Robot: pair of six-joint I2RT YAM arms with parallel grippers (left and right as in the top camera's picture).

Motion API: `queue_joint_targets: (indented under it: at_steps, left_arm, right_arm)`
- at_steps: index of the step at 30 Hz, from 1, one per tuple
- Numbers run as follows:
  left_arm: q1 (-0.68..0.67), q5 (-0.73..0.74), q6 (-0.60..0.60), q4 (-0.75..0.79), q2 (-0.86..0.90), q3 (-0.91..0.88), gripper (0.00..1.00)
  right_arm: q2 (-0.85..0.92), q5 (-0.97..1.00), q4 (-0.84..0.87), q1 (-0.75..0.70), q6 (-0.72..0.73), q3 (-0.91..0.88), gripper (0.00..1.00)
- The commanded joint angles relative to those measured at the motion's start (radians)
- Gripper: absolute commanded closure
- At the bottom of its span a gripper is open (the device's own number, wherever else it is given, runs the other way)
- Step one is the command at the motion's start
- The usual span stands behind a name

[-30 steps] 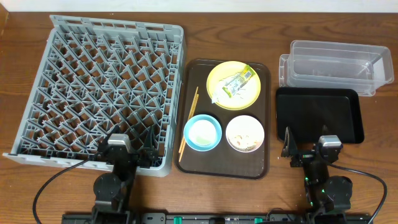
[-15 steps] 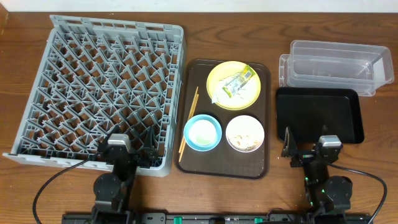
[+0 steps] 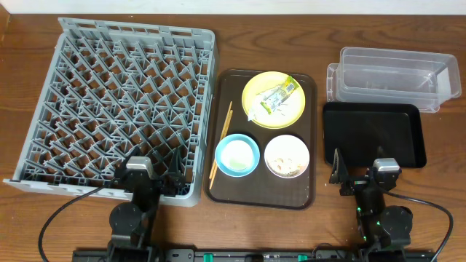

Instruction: Sort waste into correct bins and load items into the dishwasher

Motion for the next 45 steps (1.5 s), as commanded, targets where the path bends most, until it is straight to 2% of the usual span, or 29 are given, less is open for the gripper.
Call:
queue_joint_targets:
  at_steps: [1, 17, 21, 29, 34, 37, 45]
  left_arm:
    - [-0.004, 0.017, 0.013, -0.044, 0.000, -0.008, 0.00]
    - [-0.004, 0.018, 0.013, -0.036, 0.000, -0.008, 0.00]
    - [-0.004, 0.035, -0.014, -0.010, 0.000, 0.001, 0.00]
    - [-0.004, -0.005, -0.032, -0.198, 0.062, 0.159, 0.00]
    - [-0.004, -0.006, -0.032, -0.360, 0.204, 0.318, 0.00]
    - [-0.004, -0.005, -0.032, -0.483, 0.320, 0.444, 0.00]
    - [-0.004, -0.005, -0.032, -0.826, 0.665, 0.765, 0.00]
  right_arm:
    - [0.003, -0.004, -0.004, 0.005, -0.009, -0.001, 0.01]
    - [0.003, -0.009, -0.002, 0.005, -0.006, -0.001, 0.01]
    - [0.003, -0.012, -0.001, 0.005, 0.063, -0.001, 0.01]
    - [0.036, -0.019, -0.047, 0.005, 0.089, 0.061, 0.01]
    - [0.186, -0.032, -0.116, 0.005, 0.089, 0.185, 0.01]
    - [0.334, -0.065, -0.153, 0.005, 0.089, 0.298, 0.01]
    - [0.844, -0.238, -0.346, 0.005, 0.069, 0.731, 0.01]
